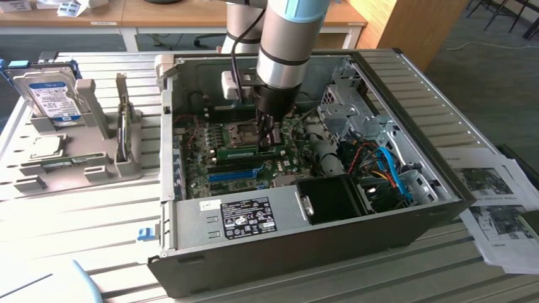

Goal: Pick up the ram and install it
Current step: 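Insert the ram into the slot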

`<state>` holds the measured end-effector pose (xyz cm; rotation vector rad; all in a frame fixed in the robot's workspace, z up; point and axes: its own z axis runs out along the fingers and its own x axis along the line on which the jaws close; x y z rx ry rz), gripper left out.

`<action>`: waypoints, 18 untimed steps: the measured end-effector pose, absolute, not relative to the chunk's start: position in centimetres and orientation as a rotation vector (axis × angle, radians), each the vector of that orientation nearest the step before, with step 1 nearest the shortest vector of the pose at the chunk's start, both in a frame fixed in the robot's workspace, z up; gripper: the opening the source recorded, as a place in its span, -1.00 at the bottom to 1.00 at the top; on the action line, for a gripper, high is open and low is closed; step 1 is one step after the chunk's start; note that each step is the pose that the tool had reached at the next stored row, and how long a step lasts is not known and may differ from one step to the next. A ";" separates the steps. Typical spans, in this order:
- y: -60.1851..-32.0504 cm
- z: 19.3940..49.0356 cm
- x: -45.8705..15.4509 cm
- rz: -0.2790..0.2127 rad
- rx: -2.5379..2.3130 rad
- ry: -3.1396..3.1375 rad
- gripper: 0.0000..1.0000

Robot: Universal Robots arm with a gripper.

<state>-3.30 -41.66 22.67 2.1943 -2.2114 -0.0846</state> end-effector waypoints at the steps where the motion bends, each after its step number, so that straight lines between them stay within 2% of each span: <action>1: -41.7 22.7 -3.3 -0.085 2.194 -2.211 -0.78; 18: -41.7 22.6 -3.3 -0.085 2.193 -2.213 -0.78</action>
